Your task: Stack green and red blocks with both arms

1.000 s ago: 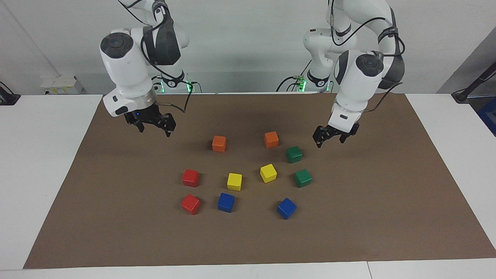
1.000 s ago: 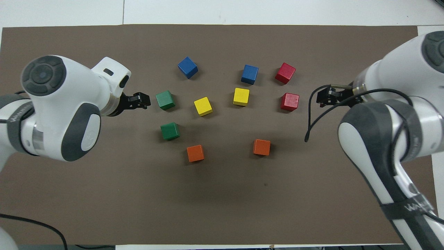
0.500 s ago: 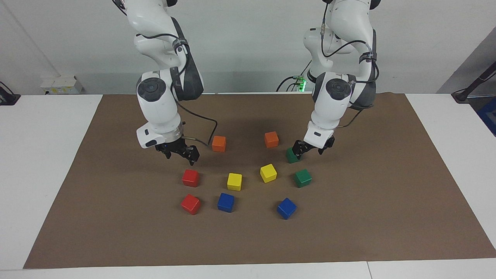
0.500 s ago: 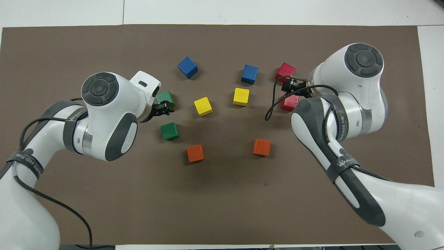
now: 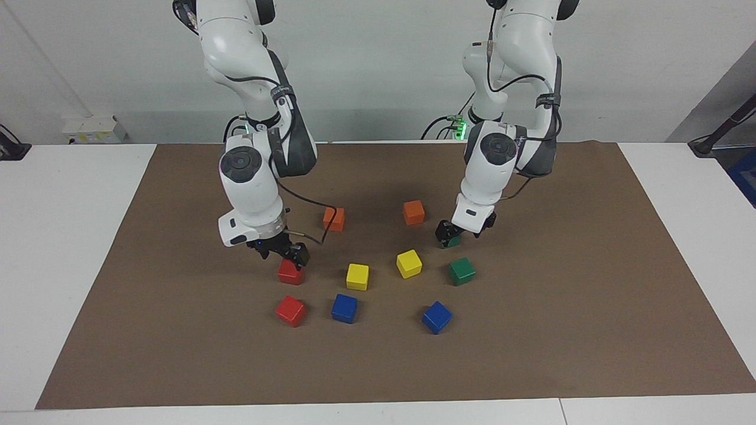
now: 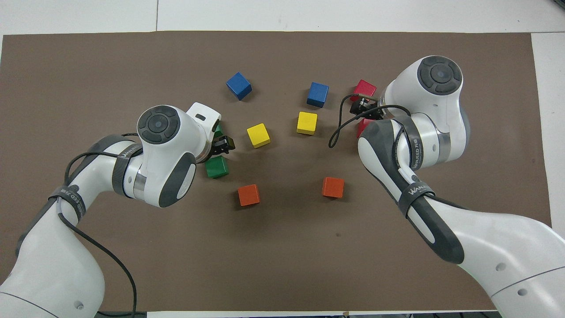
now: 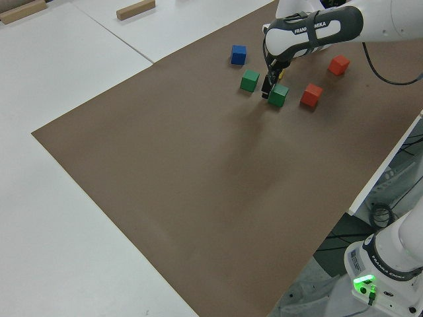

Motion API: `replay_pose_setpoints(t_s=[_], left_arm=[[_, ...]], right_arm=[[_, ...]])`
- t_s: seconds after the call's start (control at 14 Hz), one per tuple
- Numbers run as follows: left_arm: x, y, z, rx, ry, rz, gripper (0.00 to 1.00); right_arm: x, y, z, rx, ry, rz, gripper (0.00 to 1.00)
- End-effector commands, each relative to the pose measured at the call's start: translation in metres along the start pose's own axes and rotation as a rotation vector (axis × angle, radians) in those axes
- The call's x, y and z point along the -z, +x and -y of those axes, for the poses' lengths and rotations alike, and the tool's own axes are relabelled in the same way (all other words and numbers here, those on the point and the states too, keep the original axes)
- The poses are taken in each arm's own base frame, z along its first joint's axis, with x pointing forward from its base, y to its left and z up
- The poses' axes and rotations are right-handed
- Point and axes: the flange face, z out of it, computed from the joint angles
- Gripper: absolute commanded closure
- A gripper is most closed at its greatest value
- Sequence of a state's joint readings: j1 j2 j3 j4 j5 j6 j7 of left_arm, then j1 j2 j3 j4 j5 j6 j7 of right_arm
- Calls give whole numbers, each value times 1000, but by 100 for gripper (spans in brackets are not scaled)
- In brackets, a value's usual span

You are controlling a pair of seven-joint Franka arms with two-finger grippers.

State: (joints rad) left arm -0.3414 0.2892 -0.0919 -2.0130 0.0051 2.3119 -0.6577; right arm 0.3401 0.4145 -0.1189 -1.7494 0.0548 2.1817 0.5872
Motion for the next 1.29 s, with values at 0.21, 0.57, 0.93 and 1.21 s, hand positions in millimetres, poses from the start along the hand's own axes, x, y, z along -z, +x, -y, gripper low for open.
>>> replay_pose_setpoints(t_s=[0.21,0.57,0.93,1.21], left_arm=[[-15,-23,8,40,34,34,100],[57,37,103,-5,44,55,100],[51,101,242,-176,11,-5,100],[3,115,243,-294,4,-10,100]], right_arm=[[-21,-2,-3,58,3,1,0],[-36,-4,-2,66,10,-24,9],[-38,-5,-1,67,7,-20,100],[-6,3,-22,161,-1,2,100]])
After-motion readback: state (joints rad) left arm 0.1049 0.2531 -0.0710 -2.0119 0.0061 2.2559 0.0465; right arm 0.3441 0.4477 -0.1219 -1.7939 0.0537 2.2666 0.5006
